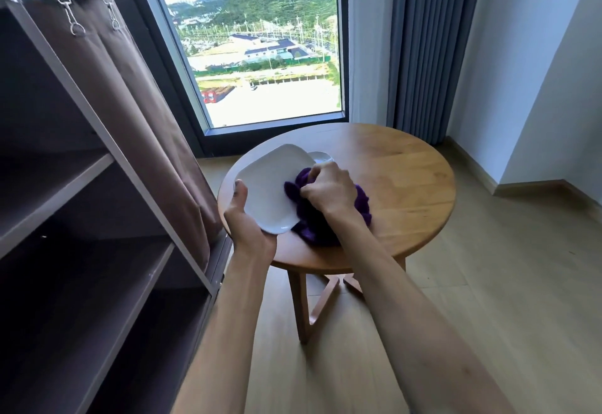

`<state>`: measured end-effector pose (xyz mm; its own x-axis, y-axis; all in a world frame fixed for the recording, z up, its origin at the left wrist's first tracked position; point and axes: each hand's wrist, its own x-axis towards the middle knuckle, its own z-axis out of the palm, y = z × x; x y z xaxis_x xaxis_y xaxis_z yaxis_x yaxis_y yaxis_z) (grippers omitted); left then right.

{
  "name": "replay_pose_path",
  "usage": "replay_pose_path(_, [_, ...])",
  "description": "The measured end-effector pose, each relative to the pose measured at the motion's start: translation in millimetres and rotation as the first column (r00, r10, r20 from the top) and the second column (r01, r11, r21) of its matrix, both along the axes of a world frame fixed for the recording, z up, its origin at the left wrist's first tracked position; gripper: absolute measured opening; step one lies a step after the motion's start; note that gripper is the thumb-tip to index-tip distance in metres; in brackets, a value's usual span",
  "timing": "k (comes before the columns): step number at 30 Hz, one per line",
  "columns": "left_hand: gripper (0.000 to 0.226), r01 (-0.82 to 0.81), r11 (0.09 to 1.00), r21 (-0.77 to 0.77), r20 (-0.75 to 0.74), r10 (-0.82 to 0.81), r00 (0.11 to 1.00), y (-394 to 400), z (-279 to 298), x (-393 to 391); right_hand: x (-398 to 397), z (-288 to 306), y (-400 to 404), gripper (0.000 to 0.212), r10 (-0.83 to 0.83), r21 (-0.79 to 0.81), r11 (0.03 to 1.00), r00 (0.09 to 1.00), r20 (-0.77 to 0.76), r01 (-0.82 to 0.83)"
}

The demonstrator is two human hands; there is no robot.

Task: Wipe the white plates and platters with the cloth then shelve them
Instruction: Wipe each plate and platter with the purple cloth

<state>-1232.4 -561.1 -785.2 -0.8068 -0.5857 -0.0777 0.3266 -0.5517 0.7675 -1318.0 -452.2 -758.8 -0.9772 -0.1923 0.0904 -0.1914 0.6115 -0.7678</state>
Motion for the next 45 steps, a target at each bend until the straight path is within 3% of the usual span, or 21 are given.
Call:
replay_pose_path(5, [0.030, 0.140, 0.943, -0.300, -0.001, -0.147, 0.989, 7.9, 7.4, 15.6, -13.1, -7.6, 5.5, 0.009, -0.209, -0.111, 0.975, 0.967, -0.149, 0.194])
replay_pose_path(9, [0.041, 0.209, 0.925, -0.318, 0.114, -0.182, 0.977, 22.4, 15.1, 11.3, -9.8, 11.0, -8.3, 0.011, -0.209, -0.292, 0.945, 0.958, -0.194, 0.147])
replay_pose_path(14, [0.051, 0.168, 0.973, -0.160, 0.151, -0.144, 0.978, 32.3, 27.6, -4.6, 7.9, 31.5, -16.8, 0.012, 0.093, -0.471, 0.859, 0.966, -0.240, -0.200])
replay_pose_path(18, [0.051, 0.129, 0.990, -0.055, 0.008, -0.129, 0.992, 24.5, 31.2, -15.2, 17.6, 33.9, -15.9, 0.012, 0.343, -0.411, 0.781, 0.874, -0.345, -0.469])
replay_pose_path(21, [0.056, 0.091, 0.996, -0.001, 0.018, -0.091, 0.996, 13.3, 30.3, -16.6, 9.4, 35.6, -1.1, 0.014, 0.532, -0.343, 0.746, 0.821, -0.210, -0.571])
replay_pose_path(24, [0.054, 0.014, 1.000, 0.024, 0.068, -0.016, 0.998, 7.9, 22.9, -15.3, 3.3, 28.3, 13.3, 0.017, 0.550, -0.285, 0.793, 0.834, -0.047, -0.539])
replay_pose_path(26, [0.056, -0.058, 0.995, 0.082, 0.056, 0.054, 0.997, 5.0, 16.7, -11.6, -6.9, 20.8, 27.1, 0.022, 0.416, -0.253, 0.876, 0.909, -0.031, -0.410])
replay_pose_path(28, [0.052, -0.119, 0.987, 0.110, 0.034, 0.116, 0.993, 0.9, 11.8, -6.4, -19.4, 14.5, 44.7, 0.020, 0.205, -0.357, 0.915, 0.979, 0.016, -0.186])
replay_pose_path(31, [0.045, -0.187, 0.974, 0.127, 0.017, 0.187, 0.982, -0.9, 9.4, -2.7, -27.2, 11.5, 57.6, 0.020, -0.022, -0.668, 0.730, 0.981, 0.194, 0.148])
replay_pose_path(32, [0.048, -0.194, 0.974, 0.120, 0.019, 0.193, 0.981, 2.4, 9.8, -4.0, -26.1, 13.2, 54.5, 0.020, -0.010, -0.705, 0.694, 0.982, 0.189, 0.143])
replay_pose_path(34, [0.058, -0.187, 0.978, 0.093, 0.025, 0.185, 0.982, 16.1, 12.6, -10.1, -13.4, 20.5, 39.3, 0.013, 0.237, -0.731, 0.677, 0.966, 0.103, -0.088])
replay_pose_path(36, [0.061, -0.165, 0.983, 0.078, 0.004, 0.165, 0.986, 32.3, 13.3, -17.0, 3.0, 23.4, 21.1, 0.011, 0.532, -0.592, 0.678, 0.847, -0.013, -0.435])
replay_pose_path(38, [0.059, -0.174, 0.977, 0.121, 0.004, 0.175, 0.985, 42.9, 15.8, -20.4, 11.3, 21.4, 6.0, 0.018, 0.525, -0.387, 0.753, 0.841, -0.133, -0.532])
replay_pose_path(40, [0.062, -0.195, 0.967, 0.163, 0.035, 0.192, 0.981, 42.2, 15.3, -23.0, 10.9, 19.3, 1.0, 0.028, 0.180, -0.269, 0.930, 0.949, -0.259, -0.250])
replay_pose_path(41, [0.060, -0.210, 0.961, 0.179, 0.063, 0.202, 0.977, 39.9, 15.6, -24.2, 10.4, 16.2, 1.8, 0.041, 0.022, -0.176, 0.982, 0.956, -0.291, -0.075])
replay_pose_path(43, [0.057, -0.242, 0.946, 0.216, 0.088, 0.228, 0.970, 36.0, 19.8, -24.1, 12.3, 7.4, 4.9, 0.076, -0.060, 0.106, 0.991, 0.977, -0.204, 0.083])
replay_pose_path(45, [0.064, -0.257, 0.936, 0.240, 0.083, 0.244, 0.966, 36.0, 22.5, -25.0, 13.9, -0.4, 6.8, 0.098, -0.012, 0.245, 0.969, 1.000, 0.021, 0.006])
